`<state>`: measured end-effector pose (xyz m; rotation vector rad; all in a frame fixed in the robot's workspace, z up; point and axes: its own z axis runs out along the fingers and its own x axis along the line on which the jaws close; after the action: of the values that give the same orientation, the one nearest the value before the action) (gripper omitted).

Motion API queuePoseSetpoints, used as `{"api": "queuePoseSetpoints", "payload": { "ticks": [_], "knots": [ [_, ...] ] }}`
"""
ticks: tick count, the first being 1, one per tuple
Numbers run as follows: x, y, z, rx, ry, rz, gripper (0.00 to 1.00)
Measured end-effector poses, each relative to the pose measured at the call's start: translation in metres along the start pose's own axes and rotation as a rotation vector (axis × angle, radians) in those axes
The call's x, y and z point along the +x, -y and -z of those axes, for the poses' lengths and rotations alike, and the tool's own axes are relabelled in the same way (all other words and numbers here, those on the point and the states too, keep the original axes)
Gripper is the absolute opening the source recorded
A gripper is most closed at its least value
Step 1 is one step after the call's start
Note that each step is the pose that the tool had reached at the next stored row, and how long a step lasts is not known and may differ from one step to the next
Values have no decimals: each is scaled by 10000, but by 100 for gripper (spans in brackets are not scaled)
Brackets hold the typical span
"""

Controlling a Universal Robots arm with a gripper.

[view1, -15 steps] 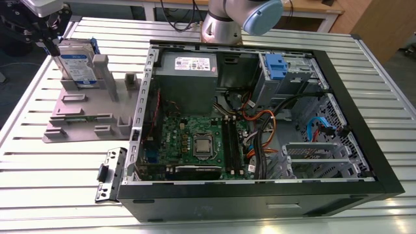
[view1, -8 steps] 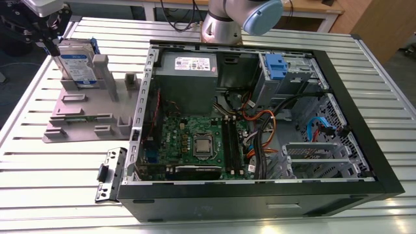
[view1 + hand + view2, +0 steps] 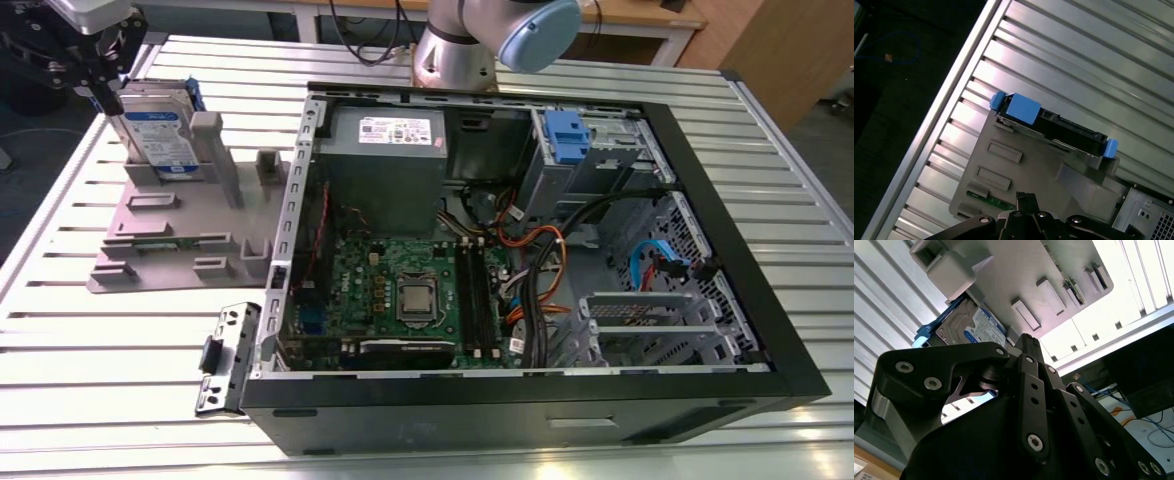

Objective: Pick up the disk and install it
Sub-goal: 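Pick up the disk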

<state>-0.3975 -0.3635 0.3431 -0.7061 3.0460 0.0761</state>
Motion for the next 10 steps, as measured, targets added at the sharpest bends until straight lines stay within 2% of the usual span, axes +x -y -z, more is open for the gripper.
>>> {"api": "queuePoseSetpoints", "payload": {
  "ticks": [10],
  "knots": [
    [0,0,0,-4,-7,151,10]
  ]
}}
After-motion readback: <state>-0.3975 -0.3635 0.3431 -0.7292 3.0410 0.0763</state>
